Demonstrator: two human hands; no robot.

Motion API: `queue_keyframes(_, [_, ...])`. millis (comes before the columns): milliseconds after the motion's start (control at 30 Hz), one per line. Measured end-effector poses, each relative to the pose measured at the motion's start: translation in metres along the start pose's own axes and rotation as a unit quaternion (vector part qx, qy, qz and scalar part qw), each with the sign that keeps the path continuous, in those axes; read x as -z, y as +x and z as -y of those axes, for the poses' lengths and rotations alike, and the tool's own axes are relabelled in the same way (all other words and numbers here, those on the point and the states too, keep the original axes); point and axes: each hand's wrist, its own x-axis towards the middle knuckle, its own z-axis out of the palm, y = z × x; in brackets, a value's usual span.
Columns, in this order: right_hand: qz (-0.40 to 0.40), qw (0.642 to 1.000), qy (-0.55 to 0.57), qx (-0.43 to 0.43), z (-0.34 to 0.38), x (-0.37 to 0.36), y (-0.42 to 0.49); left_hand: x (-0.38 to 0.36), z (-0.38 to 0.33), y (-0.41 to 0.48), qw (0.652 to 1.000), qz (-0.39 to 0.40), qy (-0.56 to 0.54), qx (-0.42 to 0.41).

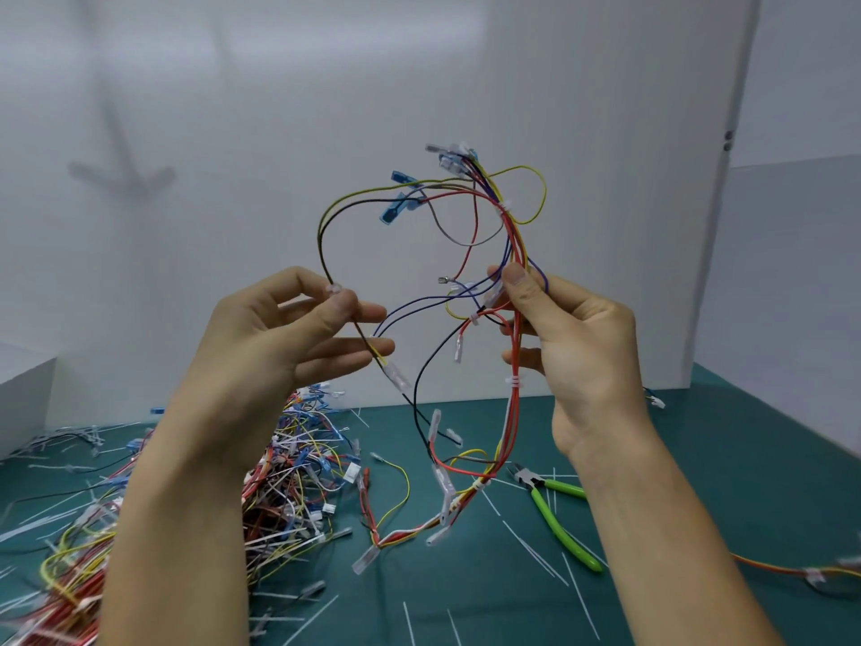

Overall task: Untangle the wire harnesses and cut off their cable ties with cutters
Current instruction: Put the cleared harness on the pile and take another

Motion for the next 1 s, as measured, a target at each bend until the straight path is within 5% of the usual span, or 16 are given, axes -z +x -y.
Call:
queue_keyframes(267, [-0.008, 1.0, -0.009, -0.002, 0.0, 0.008, 0.005, 0.003, 0.006, 0.003, 0.988, 0.035, 0.146, 0.025])
queue_keyframes(500, [0.0, 0.998, -0.049, 0.04, -0.002, 0.007, 0.005, -0.004, 0.022, 0.01, 0.898, 0.19, 0.381, 0.113])
queue_keyframes(633, [0.019, 0.997, -0.058, 0.047, -0.006, 0.001, 0.002, -0.025, 0.02, 0.007, 0.911, 0.262, 0.292, 0.129])
queue_keyframes(767, [0.031, 0.997, -0.058, 0.046, -0.009, -0.003, 0.001, -0.046, 0.022, 0.007, 0.943, 0.215, 0.23, 0.11])
queue_keyframes(1000, [-0.01, 0.998, -0.044, 0.04, -0.01, 0.002, 0.005, -0.045, 0.028, 0.006, 0.93, 0.282, 0.206, 0.111])
